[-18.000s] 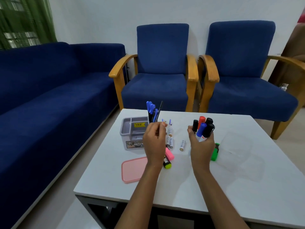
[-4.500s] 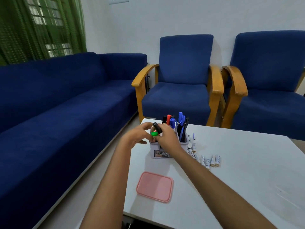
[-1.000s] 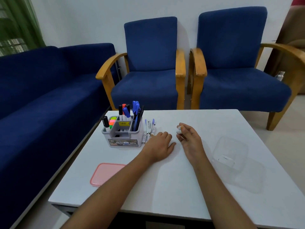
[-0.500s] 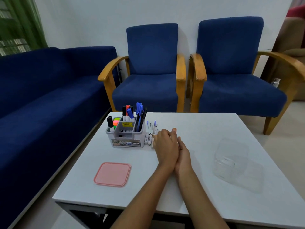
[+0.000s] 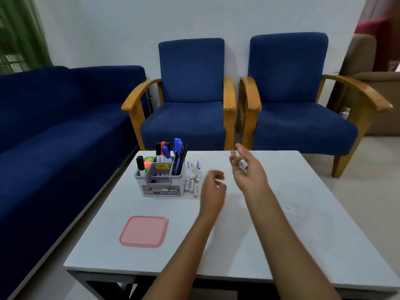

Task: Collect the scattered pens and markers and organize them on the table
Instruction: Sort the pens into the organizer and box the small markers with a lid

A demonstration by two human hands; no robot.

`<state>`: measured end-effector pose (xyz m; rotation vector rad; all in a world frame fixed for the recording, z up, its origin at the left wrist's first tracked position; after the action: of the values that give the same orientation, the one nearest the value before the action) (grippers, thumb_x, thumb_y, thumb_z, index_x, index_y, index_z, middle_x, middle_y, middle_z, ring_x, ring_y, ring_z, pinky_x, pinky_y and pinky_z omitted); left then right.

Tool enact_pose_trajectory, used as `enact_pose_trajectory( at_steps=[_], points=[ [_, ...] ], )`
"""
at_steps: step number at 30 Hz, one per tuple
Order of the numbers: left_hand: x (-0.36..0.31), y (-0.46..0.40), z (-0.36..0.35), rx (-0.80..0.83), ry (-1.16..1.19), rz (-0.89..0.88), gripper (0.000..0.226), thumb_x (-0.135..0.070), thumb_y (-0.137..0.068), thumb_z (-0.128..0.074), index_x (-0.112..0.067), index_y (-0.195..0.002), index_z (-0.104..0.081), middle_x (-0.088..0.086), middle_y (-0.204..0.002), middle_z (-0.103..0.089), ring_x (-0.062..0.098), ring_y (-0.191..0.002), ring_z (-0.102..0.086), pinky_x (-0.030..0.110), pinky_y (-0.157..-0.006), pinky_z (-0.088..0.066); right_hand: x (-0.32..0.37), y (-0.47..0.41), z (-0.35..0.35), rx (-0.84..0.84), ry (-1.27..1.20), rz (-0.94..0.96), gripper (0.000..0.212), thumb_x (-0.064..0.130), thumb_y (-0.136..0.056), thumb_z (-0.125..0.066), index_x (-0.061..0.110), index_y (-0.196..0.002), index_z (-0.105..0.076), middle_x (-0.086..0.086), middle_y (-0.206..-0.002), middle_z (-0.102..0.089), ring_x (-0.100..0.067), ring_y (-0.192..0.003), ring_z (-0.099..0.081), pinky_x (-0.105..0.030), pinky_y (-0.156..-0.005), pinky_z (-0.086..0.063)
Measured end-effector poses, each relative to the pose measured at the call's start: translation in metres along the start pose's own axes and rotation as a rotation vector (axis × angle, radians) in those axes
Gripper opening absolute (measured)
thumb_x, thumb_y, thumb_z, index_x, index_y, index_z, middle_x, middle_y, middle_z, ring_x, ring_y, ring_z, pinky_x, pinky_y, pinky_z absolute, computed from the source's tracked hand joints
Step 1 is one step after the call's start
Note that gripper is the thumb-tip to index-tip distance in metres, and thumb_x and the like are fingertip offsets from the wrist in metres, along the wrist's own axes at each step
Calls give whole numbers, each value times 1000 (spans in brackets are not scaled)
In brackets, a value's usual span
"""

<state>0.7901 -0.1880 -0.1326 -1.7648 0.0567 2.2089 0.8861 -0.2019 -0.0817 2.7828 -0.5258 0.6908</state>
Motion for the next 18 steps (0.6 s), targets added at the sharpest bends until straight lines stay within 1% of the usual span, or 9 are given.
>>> enact_pose_trajectory(
  at_steps=[2, 4, 7, 8, 10, 12, 14, 16, 18],
  points=[
    [11, 21, -23, 311, -29, -58, 54, -16, -74, -58, -19, -127, -44, 5, -124, -50, 11, -104, -51, 22, -89, -41, 30, -1, -19, -62, 21, -17, 31, 5, -89, -62, -1, -119, -61, -17, -122, -51, -14, -88, -59, -11, -55, -54],
    [9, 42, -45, 456, -117, -197, 72, -29, -80, -67, -23, -142, -32, 1, -143, -35, 10, -128, -39, 25, -106, -34, 47, 6, -34, -44, 194, -18, 27, 4, -89, -61, 0, -116, -64, -17, -118, -54, -14, -85, -60, -13, -53, -54],
    [-18, 70, -67, 516, -283, -383, 71, -43, -85, -64, -33, -146, -29, -9, -157, -16, 8, -144, -19, 28, -114, -24, 61, 11, -35, -67, 418, -21, 21, 4, -90, -61, 3, -110, -68, -17, -117, -58, -16, -89, -63, -16, -58, -57],
    [-27, 76, -74, 509, -328, -413, 67, -47, -87, -60, -33, -146, -31, -8, -158, -17, 10, -145, -19, 30, -114, -24, 64, 11, -31, -81, 455, -21, 20, 3, -89, -62, 2, -107, -69, -17, -117, -59, -16, -91, -63, -16, -58, -57],
    [-34, 81, -80, 471, -357, -345, 66, -56, -84, -45, -30, -144, -36, -7, -157, -24, 15, -143, -27, 34, -114, -28, 66, 11, -26, -95, 497, -39, 19, 1, -88, -62, 0, -106, -69, -18, -116, -60, -19, -93, -64, -16, -58, -56],
    [-32, 74, -77, 405, -335, -270, 60, -55, -84, -47, -23, -135, -49, -6, -156, -27, 17, -141, -32, 32, -112, -31, 67, 12, -20, -110, 485, -67, 23, 3, -88, -63, -3, -111, -66, -19, -114, -59, -21, -92, -64, -19, -57, -57],
    [-24, 58, -64, 338, -404, -278, 37, -44, -86, -63, -13, -107, -63, -4, -157, -24, 18, -142, -30, 30, -112, -30, 67, 12, -16, -123, 477, -100, 27, 9, -90, -62, -3, -114, -65, -20, -114, -57, -23, -93, -64, -21, -56, -58],
    [-16, 41, -43, 286, -492, -288, 29, -41, -80, -70, -15, -87, -59, -3, -158, -22, 18, -142, -29, 29, -110, -31, 68, 12, -14, -85, 589, -131, 24, 12, -92, -61, 0, -111, -67, -18, -114, -59, -22, -96, -64, -20, -58, -58],
    [-12, 30, -18, 257, -498, -282, 32, -41, -77, -74, -17, -81, -53, -3, -158, -23, 18, -141, -31, 28, -108, -34, 69, 12, -15, 26, 871, -177, 16, 11, -91, -61, 6, -102, -71, -14, -110, -64, -20, -93, -65, -18, -59, -57]
  ],
)
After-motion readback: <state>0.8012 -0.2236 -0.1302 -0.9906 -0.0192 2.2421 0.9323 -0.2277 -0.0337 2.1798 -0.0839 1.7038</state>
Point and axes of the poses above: each hand's wrist, its own y-axis away from the middle knuckle, its own z-axis out of the back of the hand, x = y × z, the point moved 1 cm from there along -y, towards the middle knuckle
